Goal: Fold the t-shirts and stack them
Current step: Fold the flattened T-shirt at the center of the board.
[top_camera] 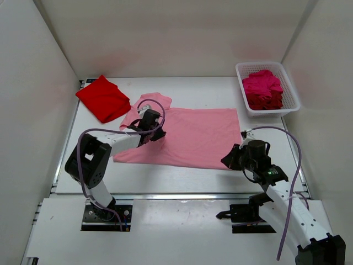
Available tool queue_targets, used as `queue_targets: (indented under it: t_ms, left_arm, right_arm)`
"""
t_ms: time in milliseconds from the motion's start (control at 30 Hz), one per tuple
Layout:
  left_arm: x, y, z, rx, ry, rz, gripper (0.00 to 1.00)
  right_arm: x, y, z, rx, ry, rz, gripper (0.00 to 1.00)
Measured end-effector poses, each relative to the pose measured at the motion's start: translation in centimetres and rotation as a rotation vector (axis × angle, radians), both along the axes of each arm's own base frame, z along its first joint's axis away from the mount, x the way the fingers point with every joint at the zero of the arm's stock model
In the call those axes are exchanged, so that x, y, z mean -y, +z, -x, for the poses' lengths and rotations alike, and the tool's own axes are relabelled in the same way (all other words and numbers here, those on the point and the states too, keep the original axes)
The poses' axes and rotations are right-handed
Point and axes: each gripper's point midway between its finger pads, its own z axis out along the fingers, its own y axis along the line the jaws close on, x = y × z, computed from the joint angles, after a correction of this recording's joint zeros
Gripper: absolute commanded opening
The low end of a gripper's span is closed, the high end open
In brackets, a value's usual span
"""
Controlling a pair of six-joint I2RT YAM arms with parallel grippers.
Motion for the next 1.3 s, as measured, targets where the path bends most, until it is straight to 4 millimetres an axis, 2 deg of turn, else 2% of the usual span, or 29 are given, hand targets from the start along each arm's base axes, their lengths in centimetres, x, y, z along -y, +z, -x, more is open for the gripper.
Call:
queue_targets:
  t_ms: [33, 167, 233, 300, 367, 400, 467, 567, 667, 767, 867, 967, 1067, 1200, 1300]
  left_arm:
    - [0.0, -0.1, -0.1, -0.005, -0.002, -0.006, 0.27]
    - [0.1, -0.1, -0.7, -0.001, -0.012, -0.028, 0.52]
    - [-0.3, -0.2, -0.8, -0.002, -0.016, -0.042, 0.59]
    - [-0.9, -0.3, -0.8, -0.007, -0.018, -0.052, 0.59]
    - [-2.1, 0.4, -0.9, 0.008, -0.013, -0.058, 0.51]
    - [-2.9, 0.9, -0.7, 0.022, -0.006, -0.056, 0.5]
    - [-5.3, 2.3, 0.4, 0.061, 0.009, -0.05, 0.44]
    - [-8.8, 3.6, 2.6, 0.102, 0.046, -0.027, 0.42]
    - [-11.5, 2.4, 5.1, 0.097, 0.084, -0.01, 0.42]
    - [-12.3, -0.7, 7.7, 0.014, 0.079, 0.006, 0.42]
    - [-12.7, -3.5, 9.2, -0.078, 0.081, 0.029, 0.41]
    - [-12.6, -3.6, 8.9, -0.074, 0.091, 0.073, 0.42]
    - [-12.6, -3.7, 8.7, -0.067, 0.096, 0.099, 0.42]
    - [-13.1, -3.7, 9.0, -0.05, 0.108, 0.163, 0.45]
    - [-13.5, -3.6, 10.0, -0.042, 0.111, 0.192, 0.46]
  right_arm:
    - [0.0, 0.0, 0.0, 0.0, 0.002, 0.0, 0.0]
    - [-0.1, -0.1, 0.1, -0.002, 0.003, 0.005, 0.0]
    - [0.0, -0.1, 0.1, -0.004, 0.0, 0.007, 0.0]
    - [0.0, 0.1, 0.0, -0.003, 0.0, 0.009, 0.0]
    - [-0.2, 0.2, 0.0, -0.002, 0.007, 0.013, 0.0]
    - [-0.5, 0.1, 0.0, -0.005, 0.014, 0.014, 0.0]
    - [-0.9, -0.3, 0.3, -0.022, 0.029, 0.021, 0.0]
    - [-2.1, -1.0, 0.8, -0.046, 0.072, 0.036, 0.0]
    - [-3.5, -1.8, 1.4, -0.066, 0.12, 0.055, 0.0]
    - [-4.4, -3.1, 1.5, -0.103, 0.147, 0.079, 0.0]
    - [-4.1, -4.0, 0.5, -0.12, 0.115, 0.085, 0.0]
    - [-3.4, -4.3, -1.2, -0.11, 0.057, 0.059, 0.0]
    - [-2.5, -5.5, -2.3, -0.126, 0.006, 0.054, 0.0]
    - [-1.9, -8.1, -1.0, -0.171, -0.016, 0.051, 0.0]
    - [-1.9, -8.1, -0.6, -0.132, -0.033, 0.016, 0.0]
